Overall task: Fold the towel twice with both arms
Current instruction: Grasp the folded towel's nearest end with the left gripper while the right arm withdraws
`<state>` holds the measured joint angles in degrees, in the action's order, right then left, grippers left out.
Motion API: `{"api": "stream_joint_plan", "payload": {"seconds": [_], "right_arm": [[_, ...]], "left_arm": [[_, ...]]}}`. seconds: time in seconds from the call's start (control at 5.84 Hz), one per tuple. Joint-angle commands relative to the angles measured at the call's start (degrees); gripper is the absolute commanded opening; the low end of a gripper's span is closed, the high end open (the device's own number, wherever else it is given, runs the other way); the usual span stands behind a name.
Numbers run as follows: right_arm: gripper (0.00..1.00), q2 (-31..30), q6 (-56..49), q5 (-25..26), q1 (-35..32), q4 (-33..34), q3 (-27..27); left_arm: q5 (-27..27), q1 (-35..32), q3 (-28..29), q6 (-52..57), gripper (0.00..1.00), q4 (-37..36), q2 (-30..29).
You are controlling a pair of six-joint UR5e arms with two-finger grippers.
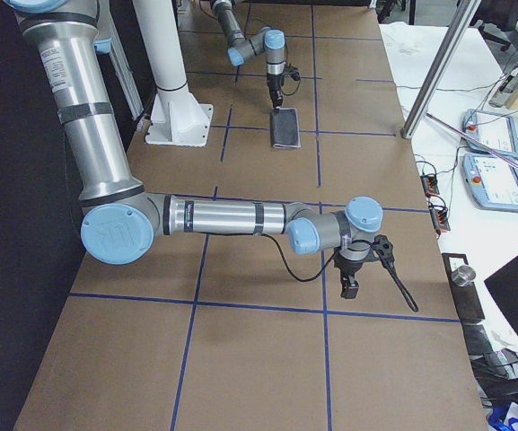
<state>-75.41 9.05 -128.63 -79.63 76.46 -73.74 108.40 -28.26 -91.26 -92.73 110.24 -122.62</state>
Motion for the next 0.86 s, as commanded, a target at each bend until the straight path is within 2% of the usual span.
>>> {"api": "stream_joint_plan", "payload": {"seconds": [0.0,0.51,0.69], "right_arm": [[1.0,-0.1,0.0,0.0,0.0,0.0,0.0],[1.0,-0.1,-0.1,0.0,-0.3,0.0,0.0],[1.0,-0.2,-0.1,0.0,-0.4,0.0,0.0]], "left_arm": [[0.1,0.0,-0.4,0.0,0.07,0.0,-0.1],[-0.1,0.0,-0.5,0.2,0.0,-0.8,-0.3],[-0.3,-0.2,-1.5,4.7,0.0,-2.6,-1.8]]}}
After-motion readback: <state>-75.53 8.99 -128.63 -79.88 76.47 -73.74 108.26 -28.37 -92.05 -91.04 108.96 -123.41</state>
